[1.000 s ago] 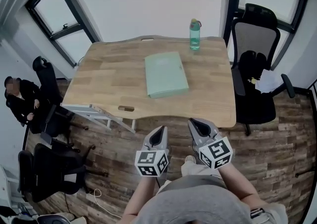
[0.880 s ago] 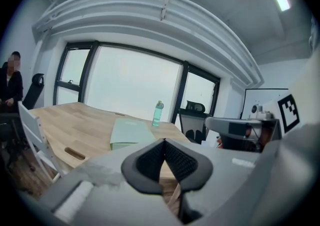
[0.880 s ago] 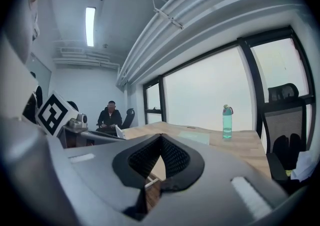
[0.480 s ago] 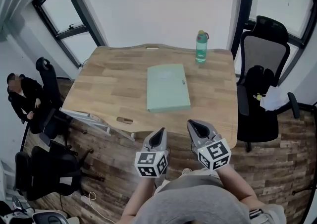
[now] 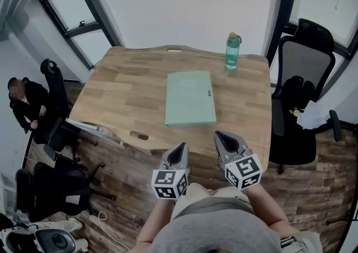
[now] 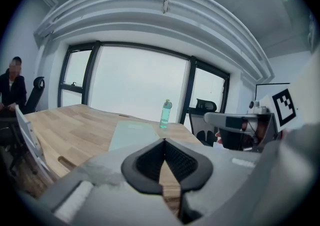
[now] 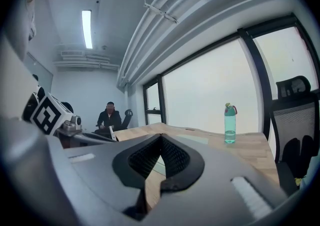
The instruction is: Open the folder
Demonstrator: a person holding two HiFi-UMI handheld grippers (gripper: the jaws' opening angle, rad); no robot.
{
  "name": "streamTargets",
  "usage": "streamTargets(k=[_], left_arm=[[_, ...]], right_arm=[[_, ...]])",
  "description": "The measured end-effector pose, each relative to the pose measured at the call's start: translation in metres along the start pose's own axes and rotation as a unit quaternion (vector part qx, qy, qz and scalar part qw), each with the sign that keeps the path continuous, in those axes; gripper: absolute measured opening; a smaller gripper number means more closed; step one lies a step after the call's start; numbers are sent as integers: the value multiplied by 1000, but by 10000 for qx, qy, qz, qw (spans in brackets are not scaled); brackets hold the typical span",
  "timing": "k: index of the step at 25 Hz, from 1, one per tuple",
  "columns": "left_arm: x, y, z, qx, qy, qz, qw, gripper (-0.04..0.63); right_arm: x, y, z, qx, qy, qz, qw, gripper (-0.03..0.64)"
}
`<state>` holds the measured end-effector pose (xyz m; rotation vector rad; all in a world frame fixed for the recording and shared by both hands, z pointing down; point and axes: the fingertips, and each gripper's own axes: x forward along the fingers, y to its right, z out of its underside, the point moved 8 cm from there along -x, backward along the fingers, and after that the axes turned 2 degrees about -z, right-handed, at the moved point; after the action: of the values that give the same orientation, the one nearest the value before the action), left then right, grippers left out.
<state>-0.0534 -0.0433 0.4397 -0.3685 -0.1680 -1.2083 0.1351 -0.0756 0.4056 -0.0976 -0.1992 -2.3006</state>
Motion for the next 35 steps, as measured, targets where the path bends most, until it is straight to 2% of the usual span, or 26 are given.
streamTargets(k=[11, 23, 29, 35], left_arm=[[27, -31, 5, -95, -207, -125, 9997, 3], [90, -71, -4, 239, -488, 234, 9982, 3], [117, -85, -6, 631, -778, 450, 9940, 3], [136, -98, -1, 818, -1042, 590, 9894, 3]], right_arm=[[29, 24, 5, 5, -154, 198, 9997, -2], [101, 71, 19, -81, -565, 480, 9972, 0], [135, 99, 37, -56, -971, 583, 9935, 0], [161, 120, 63, 43, -1533, 663, 9859, 0]])
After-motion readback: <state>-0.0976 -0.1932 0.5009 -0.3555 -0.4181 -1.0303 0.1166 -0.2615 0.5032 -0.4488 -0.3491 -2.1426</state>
